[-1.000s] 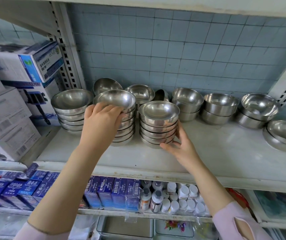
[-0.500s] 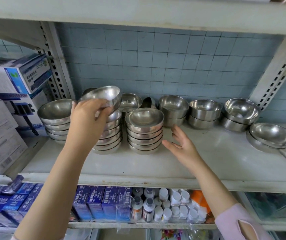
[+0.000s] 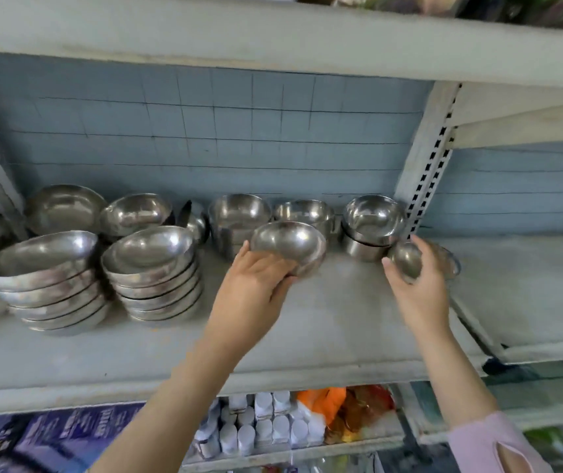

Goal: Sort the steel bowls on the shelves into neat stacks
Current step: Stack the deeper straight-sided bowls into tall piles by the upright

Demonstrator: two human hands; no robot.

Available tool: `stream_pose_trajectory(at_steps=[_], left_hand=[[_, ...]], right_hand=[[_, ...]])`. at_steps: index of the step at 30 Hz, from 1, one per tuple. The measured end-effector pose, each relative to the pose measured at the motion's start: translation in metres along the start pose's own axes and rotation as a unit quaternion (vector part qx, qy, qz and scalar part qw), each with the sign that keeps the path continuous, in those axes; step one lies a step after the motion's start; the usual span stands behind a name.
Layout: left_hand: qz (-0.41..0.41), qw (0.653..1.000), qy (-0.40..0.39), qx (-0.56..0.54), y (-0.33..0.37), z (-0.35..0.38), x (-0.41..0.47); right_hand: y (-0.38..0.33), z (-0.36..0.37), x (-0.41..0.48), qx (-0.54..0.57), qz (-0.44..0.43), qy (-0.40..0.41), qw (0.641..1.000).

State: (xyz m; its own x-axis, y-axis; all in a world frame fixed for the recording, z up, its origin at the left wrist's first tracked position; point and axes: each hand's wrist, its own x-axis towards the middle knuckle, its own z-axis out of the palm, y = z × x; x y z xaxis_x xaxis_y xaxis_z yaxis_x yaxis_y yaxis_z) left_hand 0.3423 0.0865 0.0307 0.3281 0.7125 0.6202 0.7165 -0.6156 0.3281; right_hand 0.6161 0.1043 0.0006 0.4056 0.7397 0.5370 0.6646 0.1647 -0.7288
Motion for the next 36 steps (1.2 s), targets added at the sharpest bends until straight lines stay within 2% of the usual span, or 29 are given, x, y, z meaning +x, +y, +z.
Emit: stream_pose_trajectory(at_steps=[2, 4, 8, 13, 15, 16, 19, 21, 26, 31, 36], left_hand=[[-0.015, 1.0, -0.013, -0.004, 0.004, 0.034, -0.005], [-0.039, 0.999, -0.023, 0.004, 0.003, 0.063, -0.013], [-0.068, 0.997, -0.023, 0.019, -0.001, 0.096, -0.028], [-0.056, 0.997, 0.024, 0.037, 0.001, 0.105, -0.033], [-0.112, 0.993, 0.025, 0.022, 0.002, 0.107, -0.033], [-0.157, 0.987, 0.024, -0.02, 0.002, 0.108, -0.032], [-0.299, 0.934, 0.012, -0.195, 0.001, 0.105, -0.029], [-0.335, 0.912, 0.008, -0.234, -0.002, 0.101, -0.027], [-0.37, 0.902, -0.007, -0.223, 0.003, 0.096, -0.024], [-0.348, 0.908, -0.013, -0.233, 0.006, 0.091, -0.026], [-0.359, 0.891, -0.02, -0.279, 0.003, 0.088, -0.03]], right_hand=[[0.022, -0.018, 0.02, -0.102, 0.018, 0.009, 0.995], [0.043, -0.03, 0.036, -0.154, 0.079, -0.052, 0.984], [0.073, -0.035, 0.052, -0.121, 0.116, -0.159, 0.973], [0.085, -0.041, 0.061, -0.071, 0.092, -0.194, 0.974], [0.083, -0.047, 0.061, -0.048, 0.085, -0.18, 0.979], [0.081, -0.051, 0.06, -0.035, 0.071, -0.169, 0.982], [0.062, -0.06, 0.052, 0.035, 0.035, -0.138, 0.989], [0.044, -0.057, 0.044, 0.077, 0.024, -0.151, 0.985], [-0.004, -0.01, 0.016, 0.158, 0.031, -0.344, 0.925], [-0.024, 0.037, 0.003, 0.145, 0.02, -0.427, 0.892], [-0.022, 0.05, -0.005, 0.129, 0.001, -0.482, 0.866]])
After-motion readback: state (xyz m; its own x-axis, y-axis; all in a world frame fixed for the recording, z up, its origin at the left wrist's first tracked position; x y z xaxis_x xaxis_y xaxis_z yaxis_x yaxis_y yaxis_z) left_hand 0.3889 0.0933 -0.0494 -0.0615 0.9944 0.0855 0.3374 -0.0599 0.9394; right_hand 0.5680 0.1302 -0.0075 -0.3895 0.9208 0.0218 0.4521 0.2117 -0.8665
